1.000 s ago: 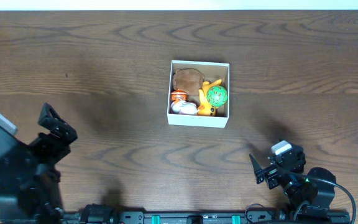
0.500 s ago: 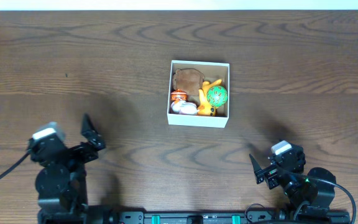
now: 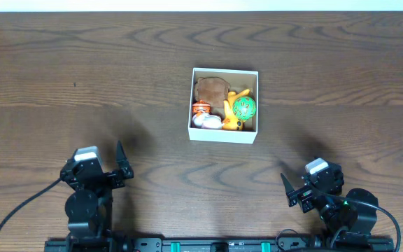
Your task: Pack container
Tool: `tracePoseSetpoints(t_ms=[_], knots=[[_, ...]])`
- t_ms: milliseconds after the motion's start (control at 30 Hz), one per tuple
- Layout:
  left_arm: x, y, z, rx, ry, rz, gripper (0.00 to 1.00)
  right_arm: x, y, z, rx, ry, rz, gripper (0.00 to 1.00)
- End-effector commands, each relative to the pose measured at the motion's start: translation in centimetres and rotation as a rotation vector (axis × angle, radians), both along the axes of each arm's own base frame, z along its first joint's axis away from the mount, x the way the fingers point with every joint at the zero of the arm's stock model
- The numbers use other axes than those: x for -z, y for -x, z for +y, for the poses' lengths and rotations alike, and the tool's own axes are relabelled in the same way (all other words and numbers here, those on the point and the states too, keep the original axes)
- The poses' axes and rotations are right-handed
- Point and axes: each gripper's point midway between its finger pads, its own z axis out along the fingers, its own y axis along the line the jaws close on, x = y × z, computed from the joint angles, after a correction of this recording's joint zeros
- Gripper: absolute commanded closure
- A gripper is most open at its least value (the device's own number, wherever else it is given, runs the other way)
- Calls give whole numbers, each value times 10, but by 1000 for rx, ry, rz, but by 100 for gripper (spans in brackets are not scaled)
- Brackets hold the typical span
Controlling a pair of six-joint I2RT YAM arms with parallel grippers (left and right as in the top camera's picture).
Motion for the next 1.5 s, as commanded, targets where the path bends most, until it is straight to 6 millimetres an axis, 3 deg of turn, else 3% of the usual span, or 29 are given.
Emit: tracePoseSetpoints(t_ms=[0,533,1467], knots=[[1,1,-1,13,-18,-27,2,-1,1,3,-20,-1,-9,1],[42,-3,-2,16,-16,24,2,-1,1,3,-20,-1,-9,1],[41,-4,-3,22,-17,19,2,-1,1,3,-20,-1,-9,1]])
